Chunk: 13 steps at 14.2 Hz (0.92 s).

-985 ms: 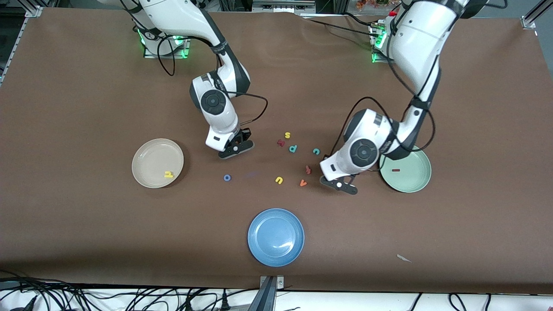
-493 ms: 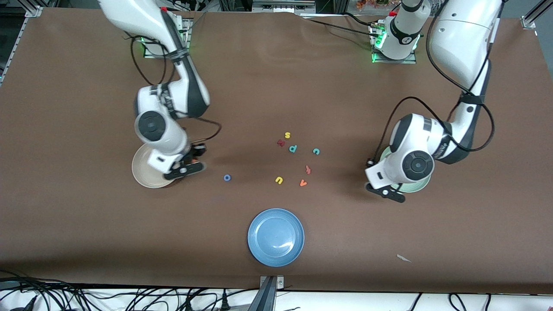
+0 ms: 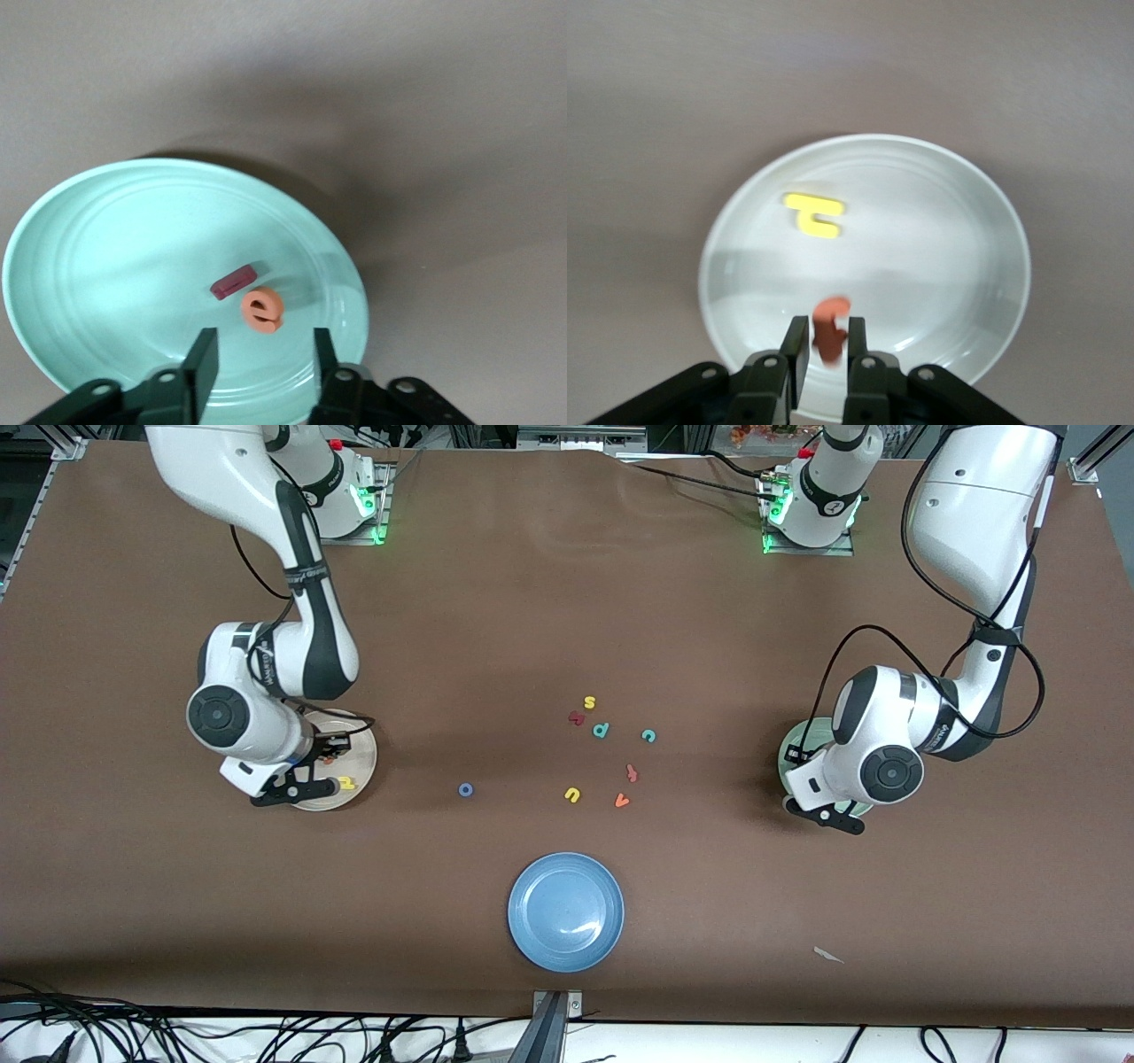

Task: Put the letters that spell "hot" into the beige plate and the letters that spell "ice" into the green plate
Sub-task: 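Drop the orange letter on the cream plate while the left gripper drops the e, then reach the left gripper to the cyan letter while the right gripper reaches the blue ring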

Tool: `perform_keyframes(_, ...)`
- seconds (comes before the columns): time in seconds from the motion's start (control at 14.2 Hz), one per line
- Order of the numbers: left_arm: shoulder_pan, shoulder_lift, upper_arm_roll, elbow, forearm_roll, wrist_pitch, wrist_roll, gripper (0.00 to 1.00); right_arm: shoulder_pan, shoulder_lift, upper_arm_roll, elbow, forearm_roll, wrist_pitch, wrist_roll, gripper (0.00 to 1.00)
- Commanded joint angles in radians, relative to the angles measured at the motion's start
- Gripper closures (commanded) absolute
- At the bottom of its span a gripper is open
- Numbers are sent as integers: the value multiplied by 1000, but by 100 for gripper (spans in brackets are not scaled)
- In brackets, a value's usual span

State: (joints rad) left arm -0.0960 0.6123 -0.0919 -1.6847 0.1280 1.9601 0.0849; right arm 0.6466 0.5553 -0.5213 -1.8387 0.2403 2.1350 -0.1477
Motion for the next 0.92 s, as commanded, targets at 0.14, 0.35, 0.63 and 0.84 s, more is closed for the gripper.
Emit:
perform_keyframes(0.14, -13, -84, -38, -26, 18, -12, -13, 0, 33, 3, 11, 39, 141, -1, 57, 0)
perform_keyframes(0.35, -16, -91, -123, -26, -7, -6, -130, 0, 62, 23, 12, 88, 188, 5, 160, 0)
perform_keyframes(0.63, -36, -74, -238, -29, -8, 22, -299, 4, 87, 80, 58, 162, 186, 42, 334, 0)
perform_keyframes(0.84, -76, -31, -288, -30, -8, 123, -362, 4, 88, 155, 115, 213, 185, 121, 453, 0)
